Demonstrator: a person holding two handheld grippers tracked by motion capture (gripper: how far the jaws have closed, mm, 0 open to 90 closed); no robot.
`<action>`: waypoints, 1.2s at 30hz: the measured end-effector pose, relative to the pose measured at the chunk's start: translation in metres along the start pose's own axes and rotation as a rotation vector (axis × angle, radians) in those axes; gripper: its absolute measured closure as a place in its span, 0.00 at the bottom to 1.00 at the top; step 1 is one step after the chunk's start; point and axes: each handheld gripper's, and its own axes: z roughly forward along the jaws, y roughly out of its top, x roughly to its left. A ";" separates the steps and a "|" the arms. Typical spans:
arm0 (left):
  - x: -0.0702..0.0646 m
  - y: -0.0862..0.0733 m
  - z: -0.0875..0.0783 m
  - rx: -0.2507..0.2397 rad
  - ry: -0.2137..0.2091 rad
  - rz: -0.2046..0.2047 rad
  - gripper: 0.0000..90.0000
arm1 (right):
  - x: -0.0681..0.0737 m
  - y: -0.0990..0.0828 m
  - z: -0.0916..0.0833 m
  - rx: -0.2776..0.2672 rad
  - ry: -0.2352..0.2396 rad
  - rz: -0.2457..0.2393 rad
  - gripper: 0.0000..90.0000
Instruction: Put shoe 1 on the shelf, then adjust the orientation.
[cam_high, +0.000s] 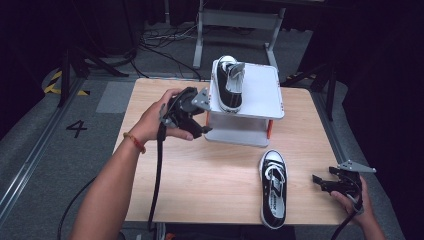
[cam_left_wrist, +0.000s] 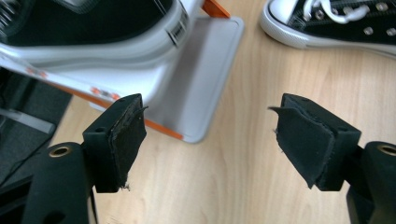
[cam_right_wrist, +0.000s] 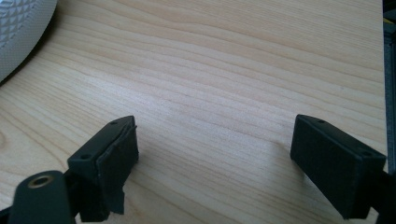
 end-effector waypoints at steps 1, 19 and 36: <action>-0.005 -0.006 0.001 -0.004 0.006 -0.010 0.27 | 0.000 0.000 0.000 0.000 0.001 -0.001 0.17; -0.068 -0.132 0.043 -0.035 -0.023 -0.202 0.27 | -0.001 0.003 0.001 0.014 0.014 -0.013 0.17; -0.101 -0.196 0.075 -0.034 -0.081 -0.338 0.25 | 0.027 0.018 -0.014 0.019 0.117 -0.146 0.24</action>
